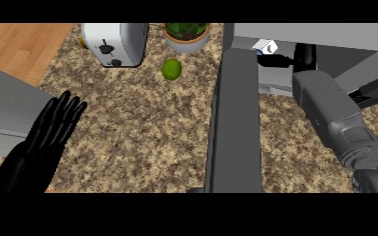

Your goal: Pick up the milk, place it into the microwave and close the microwave

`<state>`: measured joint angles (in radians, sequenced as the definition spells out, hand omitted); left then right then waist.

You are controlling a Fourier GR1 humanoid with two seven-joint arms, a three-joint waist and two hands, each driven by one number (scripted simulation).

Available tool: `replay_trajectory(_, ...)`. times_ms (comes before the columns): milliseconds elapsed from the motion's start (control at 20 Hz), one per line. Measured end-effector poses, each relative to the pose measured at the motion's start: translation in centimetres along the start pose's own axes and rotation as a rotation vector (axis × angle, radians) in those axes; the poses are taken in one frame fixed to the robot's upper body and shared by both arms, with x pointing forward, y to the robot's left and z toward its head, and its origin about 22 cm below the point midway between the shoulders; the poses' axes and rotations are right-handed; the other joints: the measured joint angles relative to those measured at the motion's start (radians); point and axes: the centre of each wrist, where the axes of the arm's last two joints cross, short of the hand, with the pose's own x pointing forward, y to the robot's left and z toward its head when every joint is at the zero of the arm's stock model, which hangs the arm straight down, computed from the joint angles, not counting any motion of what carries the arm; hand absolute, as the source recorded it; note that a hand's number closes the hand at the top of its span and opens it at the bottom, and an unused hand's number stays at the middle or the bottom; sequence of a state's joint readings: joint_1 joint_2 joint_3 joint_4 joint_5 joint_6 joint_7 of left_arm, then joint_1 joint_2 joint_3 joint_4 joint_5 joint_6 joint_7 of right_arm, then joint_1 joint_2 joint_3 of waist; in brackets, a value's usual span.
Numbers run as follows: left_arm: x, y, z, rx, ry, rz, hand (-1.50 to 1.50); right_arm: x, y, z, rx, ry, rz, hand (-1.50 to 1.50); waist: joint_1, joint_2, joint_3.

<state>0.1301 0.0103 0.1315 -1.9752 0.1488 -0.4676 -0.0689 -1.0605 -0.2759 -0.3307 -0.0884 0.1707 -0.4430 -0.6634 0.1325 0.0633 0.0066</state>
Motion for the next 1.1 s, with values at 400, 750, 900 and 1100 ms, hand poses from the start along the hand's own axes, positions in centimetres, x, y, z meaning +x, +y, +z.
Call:
replay_trajectory(400, -0.3, -0.9, -0.1, 0.000, 0.004, 0.000, -1.50, -1.8, 0.7, 2.0, 0.022, 0.005, -0.067, -1.50, -0.023, -0.014, -0.001)
replay_trajectory(750, -1.4, -1.4, 0.0, -0.038, 0.035, 0.020, -1.50, -3.6, 1.5, 4.3, 0.064, 0.007, -0.154, -1.50, -0.050, -0.026, -0.002)
replay_trajectory(900, -2.0, -1.8, -0.2, -0.060, 0.054, 0.035, -1.50, -4.5, 2.0, 5.5, 0.089, 0.008, -0.207, -1.50, -0.063, -0.031, -0.003)
replay_trajectory(1100, -2.8, -2.4, -1.2, -0.111, 0.074, 0.042, -1.50, -5.7, 2.4, 7.2, 0.123, 0.007, -0.276, -1.50, -0.085, -0.040, -0.004)
